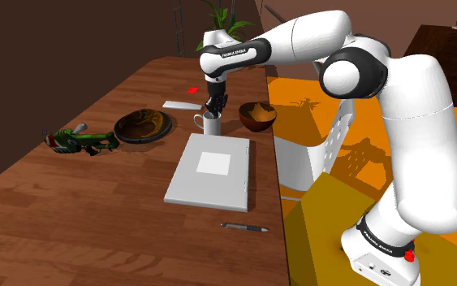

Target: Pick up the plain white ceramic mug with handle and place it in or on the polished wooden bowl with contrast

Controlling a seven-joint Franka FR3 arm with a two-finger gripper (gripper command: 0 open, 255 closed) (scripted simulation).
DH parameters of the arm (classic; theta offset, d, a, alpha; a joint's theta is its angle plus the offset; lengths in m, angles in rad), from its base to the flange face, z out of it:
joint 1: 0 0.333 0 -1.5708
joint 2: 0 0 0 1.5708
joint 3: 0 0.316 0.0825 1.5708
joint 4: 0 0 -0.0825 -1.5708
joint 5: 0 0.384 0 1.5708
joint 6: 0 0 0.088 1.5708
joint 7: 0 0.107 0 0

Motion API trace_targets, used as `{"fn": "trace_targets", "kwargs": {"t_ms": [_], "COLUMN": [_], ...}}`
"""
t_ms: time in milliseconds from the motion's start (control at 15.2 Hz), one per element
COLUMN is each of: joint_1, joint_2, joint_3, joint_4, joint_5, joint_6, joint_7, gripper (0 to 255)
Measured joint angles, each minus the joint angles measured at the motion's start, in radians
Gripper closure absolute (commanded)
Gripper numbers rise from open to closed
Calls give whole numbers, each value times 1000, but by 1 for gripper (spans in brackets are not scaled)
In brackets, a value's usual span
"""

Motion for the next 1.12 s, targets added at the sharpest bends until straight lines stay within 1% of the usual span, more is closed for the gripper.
{"fn": "trace_targets", "kwargs": {"t_ms": [462, 726, 1122], "joint_1": [0, 0, -2], "joint_2": [0, -13, -20], "joint_3": [0, 0, -1], "joint_4": [0, 20, 87], "joint_5": [0, 0, -1], "joint_6": [0, -32, -106], "joint_7": [0, 0, 0], "gripper": [255, 255, 255]}}
